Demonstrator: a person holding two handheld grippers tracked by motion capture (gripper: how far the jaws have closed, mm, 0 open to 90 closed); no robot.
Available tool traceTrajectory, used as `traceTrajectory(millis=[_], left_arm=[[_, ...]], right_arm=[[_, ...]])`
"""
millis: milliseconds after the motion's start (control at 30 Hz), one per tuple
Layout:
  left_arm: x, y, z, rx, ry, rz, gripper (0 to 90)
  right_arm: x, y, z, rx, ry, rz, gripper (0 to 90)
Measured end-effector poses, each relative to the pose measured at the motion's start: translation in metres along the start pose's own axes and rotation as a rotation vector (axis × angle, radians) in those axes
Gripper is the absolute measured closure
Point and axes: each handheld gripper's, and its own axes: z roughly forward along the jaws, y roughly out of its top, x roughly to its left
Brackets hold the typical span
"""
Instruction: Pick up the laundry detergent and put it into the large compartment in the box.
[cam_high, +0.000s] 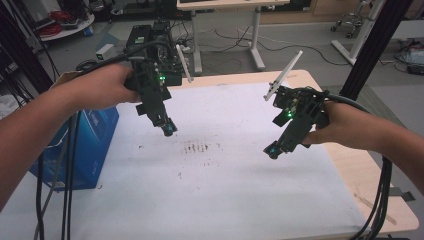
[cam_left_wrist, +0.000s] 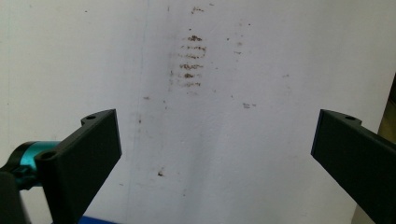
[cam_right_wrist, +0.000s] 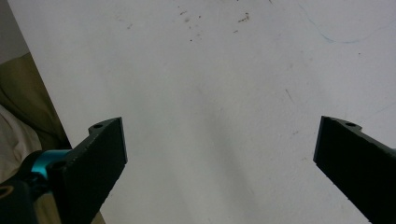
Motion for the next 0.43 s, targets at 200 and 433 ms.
traceTrajectory(millis=[200,433], left_arm=[[0.0002,-0.0021,-0.0024,-0.013,0.01,-0.006,1.6],[0.001,-0.0026,-0.0028,-0.013,0.012,-0.009,1.7]], right_arm=[[0.0013,0.0002,0.0,-0.004,-0.003,0.003,1.7],[0.0019,0.0006,0.0001,-0.008,-0.005,-0.003,1.7]])
